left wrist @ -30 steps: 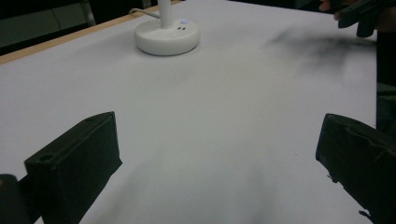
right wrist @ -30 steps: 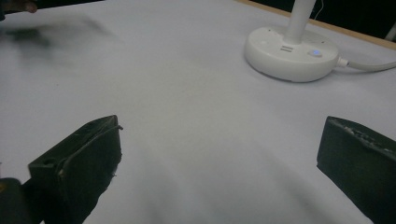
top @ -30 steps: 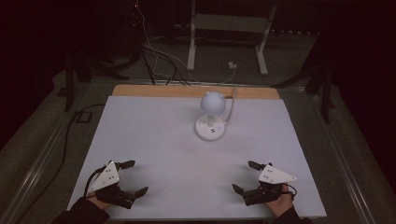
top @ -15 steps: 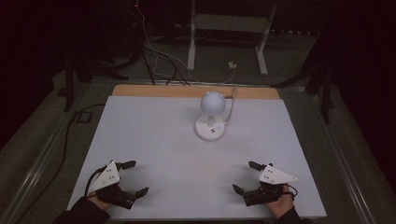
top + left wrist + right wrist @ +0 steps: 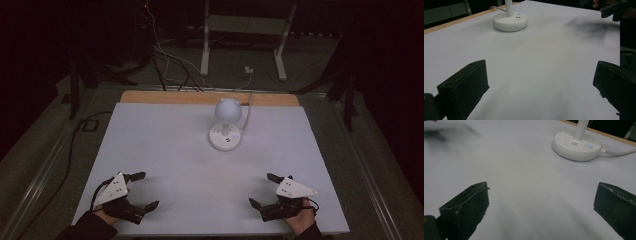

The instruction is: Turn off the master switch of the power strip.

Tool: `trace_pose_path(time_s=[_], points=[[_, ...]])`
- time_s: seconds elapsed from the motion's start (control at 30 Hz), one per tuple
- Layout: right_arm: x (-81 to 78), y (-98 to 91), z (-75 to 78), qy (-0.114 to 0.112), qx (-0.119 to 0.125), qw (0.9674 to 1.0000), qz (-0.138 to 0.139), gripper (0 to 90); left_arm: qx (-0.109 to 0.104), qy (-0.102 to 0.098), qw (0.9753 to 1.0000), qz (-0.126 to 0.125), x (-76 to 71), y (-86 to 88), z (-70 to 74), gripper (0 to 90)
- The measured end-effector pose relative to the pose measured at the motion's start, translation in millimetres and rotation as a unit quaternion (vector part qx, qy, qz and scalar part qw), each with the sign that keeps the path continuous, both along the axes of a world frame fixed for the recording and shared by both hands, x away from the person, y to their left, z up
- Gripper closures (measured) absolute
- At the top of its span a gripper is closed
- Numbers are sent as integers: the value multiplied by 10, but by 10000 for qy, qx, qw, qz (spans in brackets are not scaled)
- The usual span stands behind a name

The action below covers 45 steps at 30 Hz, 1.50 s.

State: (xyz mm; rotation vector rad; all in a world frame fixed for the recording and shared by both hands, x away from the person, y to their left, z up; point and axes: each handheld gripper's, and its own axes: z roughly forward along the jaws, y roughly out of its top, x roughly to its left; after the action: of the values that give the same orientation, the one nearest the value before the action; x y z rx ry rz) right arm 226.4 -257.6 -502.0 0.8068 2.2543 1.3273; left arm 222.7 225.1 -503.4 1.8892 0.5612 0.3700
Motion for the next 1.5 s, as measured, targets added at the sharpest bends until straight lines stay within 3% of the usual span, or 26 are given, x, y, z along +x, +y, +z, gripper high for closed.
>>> trace_pose_path(time_s=[0.4, 0.83, 0.93, 1.5], points=[[-6, 49, 46, 130, -18, 9998, 178, 0, -35, -24, 10000, -6, -2, -1, 5, 3], [5, 111, 145, 505, 149, 9985, 176, 0, -28, -20, 10000, -6, -5, -8, 6, 3], [12, 131, 165, 499, 66, 9987, 124, 0, -14, -22, 10000, -14, -5, -12, 6, 3], [132, 209, 352, 345, 240, 9991, 34, 0, -33, -7, 10000, -29, -8, -10, 11, 3]])
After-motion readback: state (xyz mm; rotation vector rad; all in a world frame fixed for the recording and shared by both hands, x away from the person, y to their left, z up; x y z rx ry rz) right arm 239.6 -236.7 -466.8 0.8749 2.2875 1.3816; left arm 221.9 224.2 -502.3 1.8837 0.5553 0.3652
